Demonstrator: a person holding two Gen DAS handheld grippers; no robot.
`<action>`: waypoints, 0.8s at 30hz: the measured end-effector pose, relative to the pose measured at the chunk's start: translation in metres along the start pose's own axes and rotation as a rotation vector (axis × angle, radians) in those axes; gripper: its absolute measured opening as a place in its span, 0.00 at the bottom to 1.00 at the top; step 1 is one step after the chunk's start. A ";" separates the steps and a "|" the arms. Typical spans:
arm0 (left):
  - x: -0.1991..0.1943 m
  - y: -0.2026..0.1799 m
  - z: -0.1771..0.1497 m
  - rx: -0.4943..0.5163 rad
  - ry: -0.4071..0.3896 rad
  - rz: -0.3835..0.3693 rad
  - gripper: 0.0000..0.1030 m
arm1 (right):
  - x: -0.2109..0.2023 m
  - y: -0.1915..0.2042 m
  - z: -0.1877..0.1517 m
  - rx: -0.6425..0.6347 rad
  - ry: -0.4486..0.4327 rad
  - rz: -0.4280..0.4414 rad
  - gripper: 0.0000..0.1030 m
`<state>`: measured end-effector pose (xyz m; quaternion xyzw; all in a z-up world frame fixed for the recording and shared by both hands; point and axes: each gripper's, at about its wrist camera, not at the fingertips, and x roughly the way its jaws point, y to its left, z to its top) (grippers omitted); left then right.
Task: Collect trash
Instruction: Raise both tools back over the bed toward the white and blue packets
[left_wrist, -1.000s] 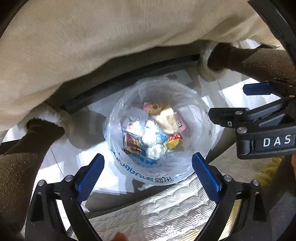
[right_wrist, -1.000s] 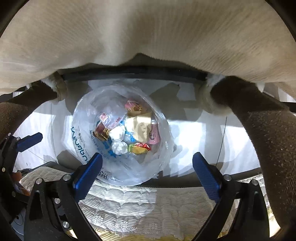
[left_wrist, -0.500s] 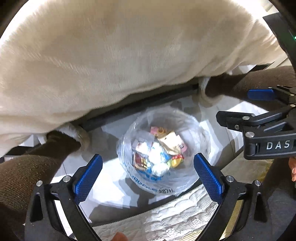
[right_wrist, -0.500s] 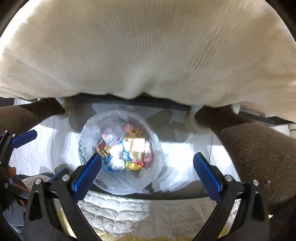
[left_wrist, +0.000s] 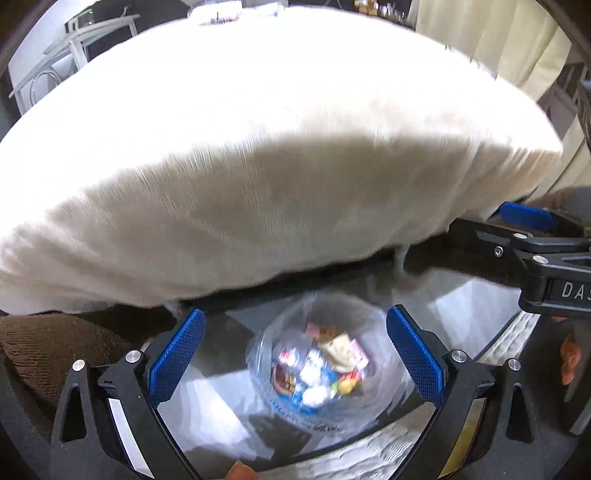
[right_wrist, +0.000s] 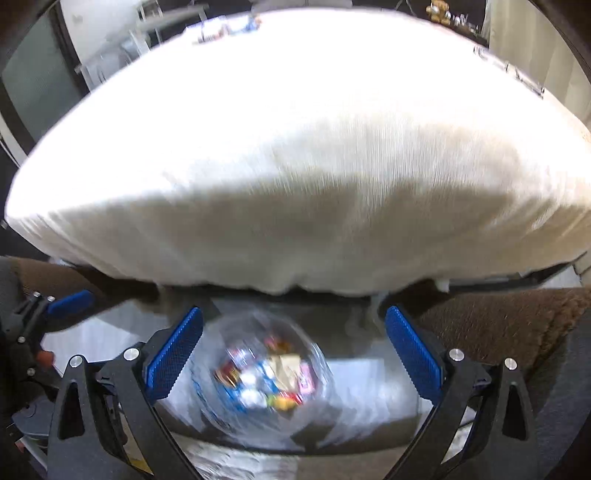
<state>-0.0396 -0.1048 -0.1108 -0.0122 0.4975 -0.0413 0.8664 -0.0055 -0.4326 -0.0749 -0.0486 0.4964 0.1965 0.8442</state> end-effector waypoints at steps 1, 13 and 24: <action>-0.004 0.001 0.002 0.001 -0.019 -0.007 0.94 | -0.004 0.001 0.003 -0.005 -0.022 0.014 0.95; -0.036 0.024 0.064 0.062 -0.215 -0.056 0.94 | -0.033 0.010 0.082 -0.139 -0.193 0.123 0.95; -0.033 0.067 0.140 0.063 -0.252 -0.066 0.94 | -0.008 0.021 0.169 -0.194 -0.242 0.140 0.95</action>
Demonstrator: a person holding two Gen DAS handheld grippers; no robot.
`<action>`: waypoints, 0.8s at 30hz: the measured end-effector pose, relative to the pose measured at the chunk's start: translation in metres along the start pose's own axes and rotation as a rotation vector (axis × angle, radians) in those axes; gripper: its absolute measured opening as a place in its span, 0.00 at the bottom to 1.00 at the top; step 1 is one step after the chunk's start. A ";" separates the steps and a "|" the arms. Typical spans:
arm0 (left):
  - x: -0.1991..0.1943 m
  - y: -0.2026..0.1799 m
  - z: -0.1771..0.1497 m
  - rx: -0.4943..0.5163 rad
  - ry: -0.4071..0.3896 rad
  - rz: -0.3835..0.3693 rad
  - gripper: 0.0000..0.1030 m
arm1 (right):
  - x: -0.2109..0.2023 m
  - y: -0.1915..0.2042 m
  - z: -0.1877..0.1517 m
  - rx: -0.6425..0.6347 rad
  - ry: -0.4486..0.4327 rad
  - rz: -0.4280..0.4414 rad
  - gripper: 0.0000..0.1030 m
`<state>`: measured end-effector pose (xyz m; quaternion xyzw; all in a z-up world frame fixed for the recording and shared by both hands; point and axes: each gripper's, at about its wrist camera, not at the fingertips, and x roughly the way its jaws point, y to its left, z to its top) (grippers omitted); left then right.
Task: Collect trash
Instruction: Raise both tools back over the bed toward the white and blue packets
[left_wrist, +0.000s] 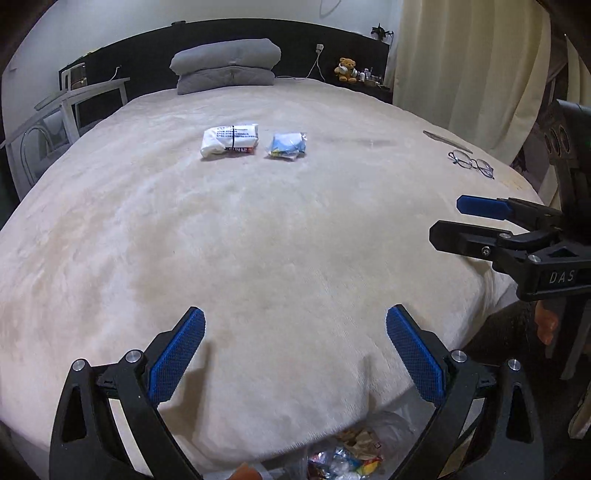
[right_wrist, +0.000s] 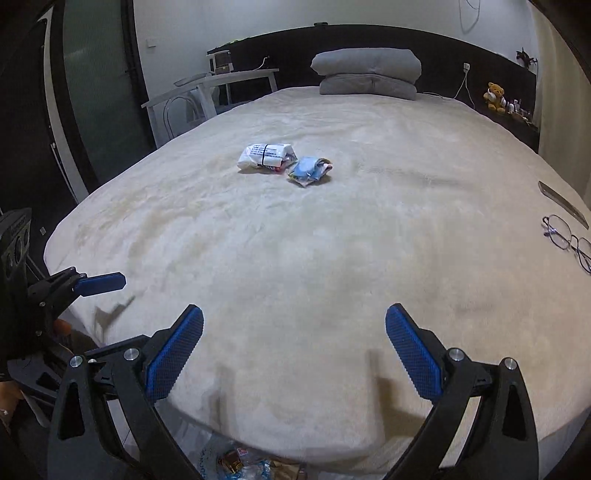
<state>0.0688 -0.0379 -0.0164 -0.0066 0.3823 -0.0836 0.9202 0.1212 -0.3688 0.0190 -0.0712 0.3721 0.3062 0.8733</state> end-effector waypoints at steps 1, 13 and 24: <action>0.003 0.005 0.006 -0.007 -0.003 -0.001 0.94 | 0.005 -0.001 0.006 -0.006 -0.001 -0.010 0.95; 0.037 0.059 0.072 -0.046 -0.051 0.026 0.94 | 0.068 -0.017 0.060 -0.018 0.027 -0.043 0.95; 0.079 0.101 0.112 -0.091 -0.014 0.054 0.94 | 0.132 -0.024 0.103 -0.013 0.098 -0.073 0.95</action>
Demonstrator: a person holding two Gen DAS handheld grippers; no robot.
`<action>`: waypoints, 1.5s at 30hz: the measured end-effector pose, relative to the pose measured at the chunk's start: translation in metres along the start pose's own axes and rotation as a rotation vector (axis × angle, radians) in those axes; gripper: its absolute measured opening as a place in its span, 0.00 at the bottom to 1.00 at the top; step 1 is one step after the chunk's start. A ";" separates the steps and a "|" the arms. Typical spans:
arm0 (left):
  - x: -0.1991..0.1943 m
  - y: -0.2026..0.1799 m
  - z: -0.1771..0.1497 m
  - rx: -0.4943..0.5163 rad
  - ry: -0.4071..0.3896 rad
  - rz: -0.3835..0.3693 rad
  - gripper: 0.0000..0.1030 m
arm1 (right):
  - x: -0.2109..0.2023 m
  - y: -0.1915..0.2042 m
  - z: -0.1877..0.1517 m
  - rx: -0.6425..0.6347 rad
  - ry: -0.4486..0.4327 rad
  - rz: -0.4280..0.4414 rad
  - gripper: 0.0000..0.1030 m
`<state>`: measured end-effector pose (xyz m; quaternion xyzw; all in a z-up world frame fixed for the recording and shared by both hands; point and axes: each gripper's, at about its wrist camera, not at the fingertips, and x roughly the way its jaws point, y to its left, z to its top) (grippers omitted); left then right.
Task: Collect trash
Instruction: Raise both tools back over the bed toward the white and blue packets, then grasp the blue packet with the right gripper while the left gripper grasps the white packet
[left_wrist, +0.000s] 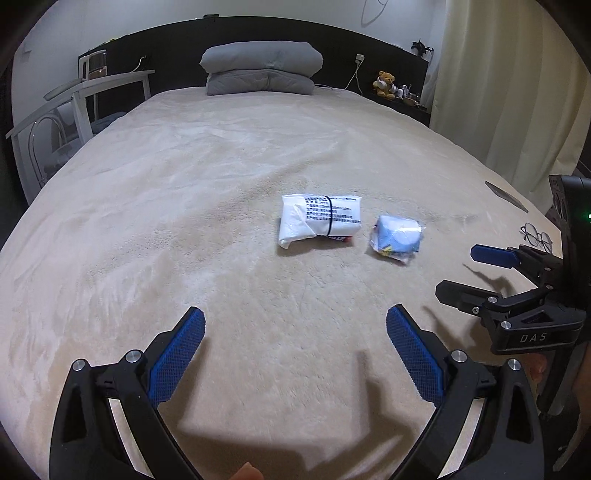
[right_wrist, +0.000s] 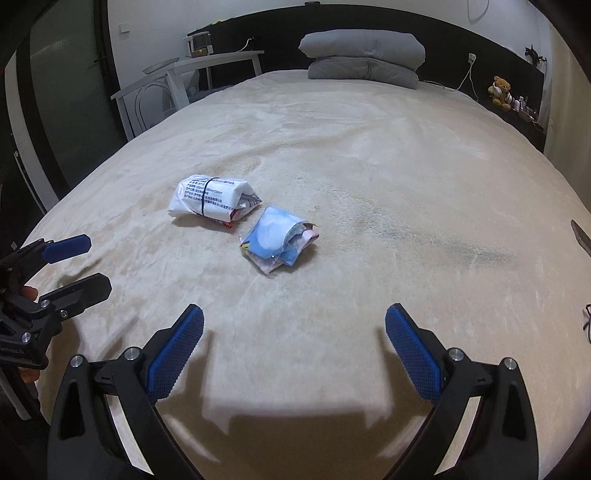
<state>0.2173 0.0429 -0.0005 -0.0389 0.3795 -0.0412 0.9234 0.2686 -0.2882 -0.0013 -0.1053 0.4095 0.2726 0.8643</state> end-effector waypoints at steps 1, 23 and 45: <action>0.003 0.003 0.003 -0.002 0.001 0.003 0.94 | 0.004 0.001 0.004 -0.010 0.004 -0.001 0.95; 0.030 0.025 0.022 -0.050 0.009 -0.009 0.94 | 0.045 -0.001 0.038 0.000 0.045 0.042 0.57; 0.071 -0.012 0.059 0.013 0.089 -0.067 0.94 | -0.002 -0.031 0.038 0.013 -0.022 0.028 0.56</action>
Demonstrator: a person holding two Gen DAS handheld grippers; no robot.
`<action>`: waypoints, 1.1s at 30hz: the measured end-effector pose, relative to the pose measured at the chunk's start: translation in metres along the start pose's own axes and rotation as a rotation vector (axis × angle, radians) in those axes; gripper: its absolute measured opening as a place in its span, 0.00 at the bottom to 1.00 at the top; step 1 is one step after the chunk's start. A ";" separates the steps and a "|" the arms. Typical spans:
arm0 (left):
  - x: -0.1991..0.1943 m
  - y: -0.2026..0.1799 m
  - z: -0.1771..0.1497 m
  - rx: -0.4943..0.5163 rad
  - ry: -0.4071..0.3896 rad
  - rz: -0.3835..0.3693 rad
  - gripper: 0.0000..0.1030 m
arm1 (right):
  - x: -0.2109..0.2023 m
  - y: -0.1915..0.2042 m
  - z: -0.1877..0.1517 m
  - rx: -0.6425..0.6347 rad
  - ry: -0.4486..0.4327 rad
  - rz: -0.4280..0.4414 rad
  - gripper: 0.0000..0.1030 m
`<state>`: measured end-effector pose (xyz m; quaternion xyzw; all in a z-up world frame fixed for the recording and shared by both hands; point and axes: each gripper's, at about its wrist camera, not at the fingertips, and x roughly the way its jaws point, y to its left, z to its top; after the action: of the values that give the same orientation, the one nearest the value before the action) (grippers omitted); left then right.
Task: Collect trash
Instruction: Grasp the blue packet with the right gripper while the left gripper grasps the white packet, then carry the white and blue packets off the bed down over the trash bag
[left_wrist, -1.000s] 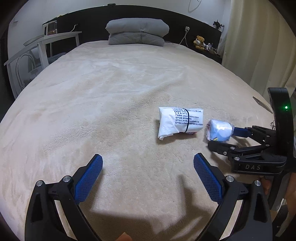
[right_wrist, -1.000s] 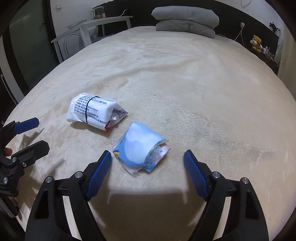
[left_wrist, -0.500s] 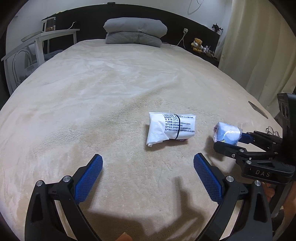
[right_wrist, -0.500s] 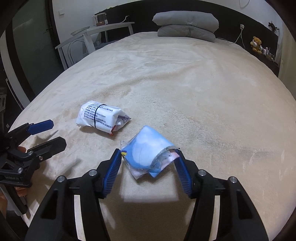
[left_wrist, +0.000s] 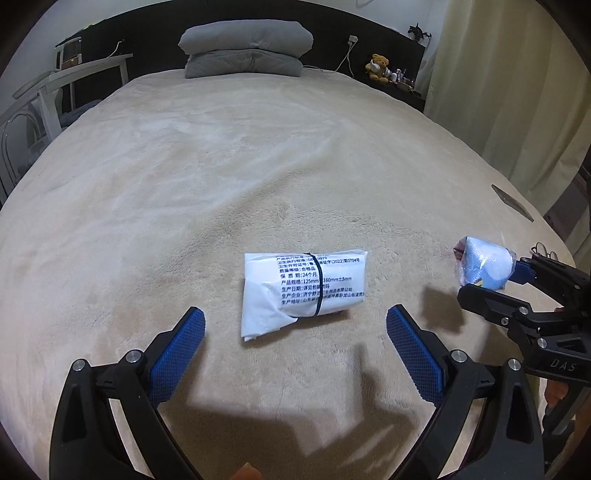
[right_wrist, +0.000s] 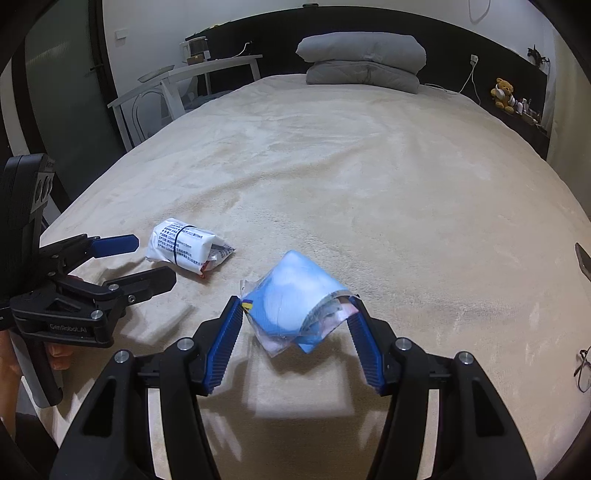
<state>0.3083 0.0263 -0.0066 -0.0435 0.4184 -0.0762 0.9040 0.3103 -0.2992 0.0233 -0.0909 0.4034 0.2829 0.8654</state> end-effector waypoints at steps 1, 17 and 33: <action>0.004 -0.001 0.002 0.006 0.006 0.000 0.94 | 0.000 -0.002 0.000 0.004 0.000 0.000 0.56; 0.034 -0.007 0.013 0.066 0.014 0.081 0.69 | 0.014 -0.004 0.004 -0.020 0.030 -0.019 0.56; -0.034 -0.027 -0.014 0.088 -0.094 0.110 0.68 | -0.009 0.015 -0.010 0.007 -0.042 0.007 0.56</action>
<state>0.2732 0.0058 0.0141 0.0160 0.3736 -0.0427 0.9265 0.2904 -0.2944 0.0241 -0.0806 0.3865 0.2864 0.8730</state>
